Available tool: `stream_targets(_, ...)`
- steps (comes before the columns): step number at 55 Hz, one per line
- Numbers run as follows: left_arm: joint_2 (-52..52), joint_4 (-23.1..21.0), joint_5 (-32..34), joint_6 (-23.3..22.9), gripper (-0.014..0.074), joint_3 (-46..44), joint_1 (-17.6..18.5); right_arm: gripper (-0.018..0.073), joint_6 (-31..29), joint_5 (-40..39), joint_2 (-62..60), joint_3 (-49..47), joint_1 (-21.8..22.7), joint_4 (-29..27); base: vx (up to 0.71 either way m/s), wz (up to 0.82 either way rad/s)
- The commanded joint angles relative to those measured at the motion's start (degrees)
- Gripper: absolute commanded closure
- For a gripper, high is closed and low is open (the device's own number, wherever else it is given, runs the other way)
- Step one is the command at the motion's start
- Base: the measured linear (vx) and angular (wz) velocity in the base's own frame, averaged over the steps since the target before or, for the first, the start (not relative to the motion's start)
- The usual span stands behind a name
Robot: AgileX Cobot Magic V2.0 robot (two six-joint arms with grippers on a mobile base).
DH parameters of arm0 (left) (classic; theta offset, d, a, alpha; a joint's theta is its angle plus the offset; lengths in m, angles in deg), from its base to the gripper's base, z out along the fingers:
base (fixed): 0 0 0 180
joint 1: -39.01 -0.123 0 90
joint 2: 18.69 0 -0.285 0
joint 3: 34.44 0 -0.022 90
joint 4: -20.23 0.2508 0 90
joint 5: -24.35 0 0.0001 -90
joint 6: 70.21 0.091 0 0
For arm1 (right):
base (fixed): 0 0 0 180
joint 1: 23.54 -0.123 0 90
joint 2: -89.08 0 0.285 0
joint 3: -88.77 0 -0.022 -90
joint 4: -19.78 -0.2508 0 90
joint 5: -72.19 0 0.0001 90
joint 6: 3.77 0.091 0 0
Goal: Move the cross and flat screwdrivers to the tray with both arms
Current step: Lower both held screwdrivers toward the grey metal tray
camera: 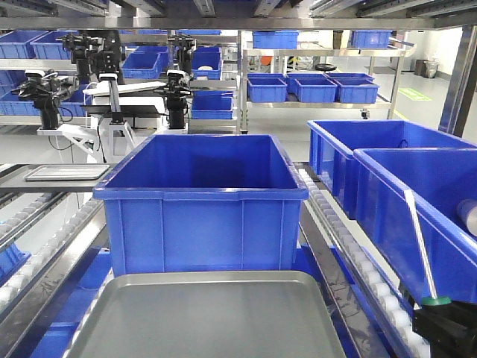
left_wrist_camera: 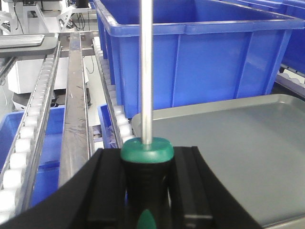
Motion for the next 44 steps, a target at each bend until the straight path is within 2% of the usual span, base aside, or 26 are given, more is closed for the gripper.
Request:
stream_targets(1, -0.11, -0.83, 5.32, 0.0, 0.0596, -1.96, 0.23, 0.0567, -0.37, -5.18, -0.29, -1.73, 0.06, -1.15, 0.0, 0.0)
stream_targets(10, 2.11, -2.39, 12.14, -0.06, 0.0596, -1.96, 0.23, 0.0567, -1.48, -8.91, 1.35, -1.73, 0.0, -3.2, 0.0, 0.0)
stream_targets(15, 5.54, -2.39, 15.01, 0.01, 0.0596, -1.96, 1.09, 0.0567, -5.1, -9.2, 4.61, -2.24, -0.04, -7.78, 0.0, 0.0)
stream_targets(20, 10.33, -2.39, 17.89, 0.01, 0.0596, -1.96, 4.74, 0.0567, -11.69, -7.08, 9.11, -4.1, -0.76, -14.45, 0.0, 0.0)
stream_targets(26, 16.54, -2.39, 25.03, -0.13, 0.0596, -2.45, 10.52, 0.0567, -20.75, -9.44, 15.44, -7.19, -6.65, -22.8, 0.0, 0.0)
stream_targets(32, 24.33, -2.39, 27.38, -0.23, 0.0596, -6.41, 14.83, 0.0567, -26.65, -15.16, 23.13, -10.33, -13.46, -29.37, 0.0, 0.0)
stream_targets(37, 30.78, -2.39, 26.97, -0.23, 0.0595, -11.23, 16.37, 0.0564, -30.03, -18.22, 28.67, -13.08, -18.53, -32.63, 0.0, 0.0)
stream_targets(44, 37.68, -2.39, 23.17, -2.26, 0.0591, -16.28, 16.71, 0.0554, -32.51, -23.63, 34.7, -15.41, -21.65, -32.93, 0.0, 0.0)
